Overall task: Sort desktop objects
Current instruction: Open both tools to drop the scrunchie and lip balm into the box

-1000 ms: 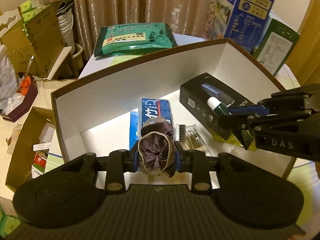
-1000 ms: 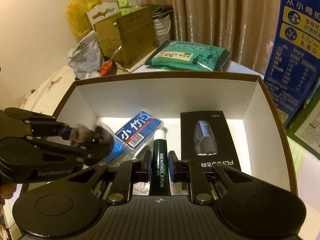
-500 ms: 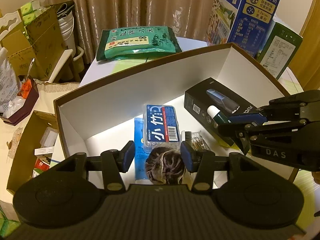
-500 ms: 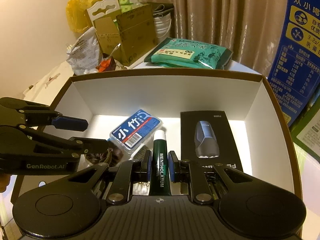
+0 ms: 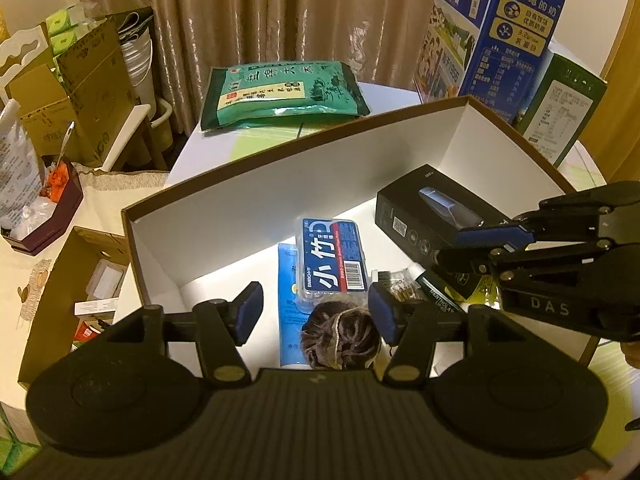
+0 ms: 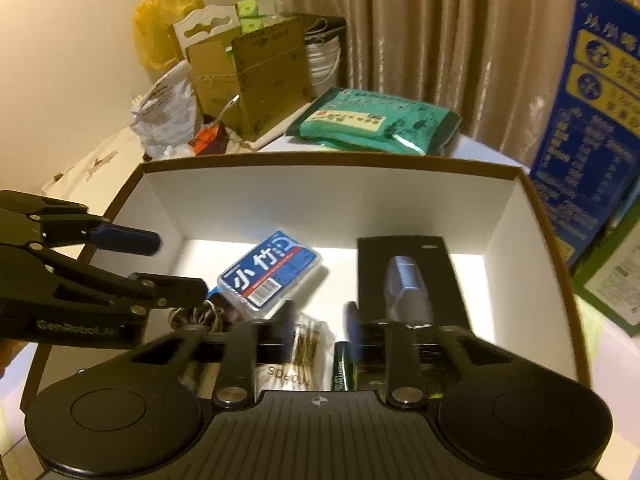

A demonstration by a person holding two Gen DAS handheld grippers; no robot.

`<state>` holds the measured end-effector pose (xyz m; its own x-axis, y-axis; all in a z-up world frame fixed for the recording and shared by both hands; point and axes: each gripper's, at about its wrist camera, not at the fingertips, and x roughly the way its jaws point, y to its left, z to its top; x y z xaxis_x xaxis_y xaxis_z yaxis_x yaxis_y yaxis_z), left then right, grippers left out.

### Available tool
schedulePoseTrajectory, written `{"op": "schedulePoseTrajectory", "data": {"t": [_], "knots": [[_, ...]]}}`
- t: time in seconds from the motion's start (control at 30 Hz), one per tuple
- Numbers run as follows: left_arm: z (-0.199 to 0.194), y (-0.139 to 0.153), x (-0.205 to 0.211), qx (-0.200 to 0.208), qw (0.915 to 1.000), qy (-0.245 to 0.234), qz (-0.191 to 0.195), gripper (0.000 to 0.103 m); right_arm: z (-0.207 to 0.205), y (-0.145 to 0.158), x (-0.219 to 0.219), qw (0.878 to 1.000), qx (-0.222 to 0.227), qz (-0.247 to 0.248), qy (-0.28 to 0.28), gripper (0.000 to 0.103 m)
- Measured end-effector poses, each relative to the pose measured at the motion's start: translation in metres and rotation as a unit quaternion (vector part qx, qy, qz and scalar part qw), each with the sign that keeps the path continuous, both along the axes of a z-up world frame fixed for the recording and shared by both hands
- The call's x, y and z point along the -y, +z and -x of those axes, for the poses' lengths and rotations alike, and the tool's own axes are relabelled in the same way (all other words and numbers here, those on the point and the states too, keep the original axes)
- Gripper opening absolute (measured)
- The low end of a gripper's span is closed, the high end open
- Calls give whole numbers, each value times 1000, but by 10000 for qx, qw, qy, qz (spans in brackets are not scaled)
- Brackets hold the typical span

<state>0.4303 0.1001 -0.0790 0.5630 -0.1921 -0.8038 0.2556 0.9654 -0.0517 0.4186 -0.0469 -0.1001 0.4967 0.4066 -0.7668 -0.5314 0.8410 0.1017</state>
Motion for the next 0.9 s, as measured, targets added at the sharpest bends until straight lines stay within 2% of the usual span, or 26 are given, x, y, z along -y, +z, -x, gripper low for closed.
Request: {"op": "schedulePoseTrajectory", "data": {"t": [0.03,0.1,0.23,0.33,0.53,0.9], "knots": [[1,2,0,34,10000,3,-9,60,3,2,3,10000,67,-1,-40,66],[5,6,-1,119,9999,6,-41,63,12,8,10,9998,171,-32,-55,73],[14,14,-4,196,9998,51,42,67,33,17,24,9995,286,9,-128,94],[26,22,-5,303,9995,100,88,75,49,21,33,9993,310,-24,-196,101],[55,40,-1,502,9985,181,121,83,76,33,50,9982,326,-182,-460,101],[125,68,12,799,9956,481,-31,92,131,58,72,9960,516,-538,-493,101]]}}
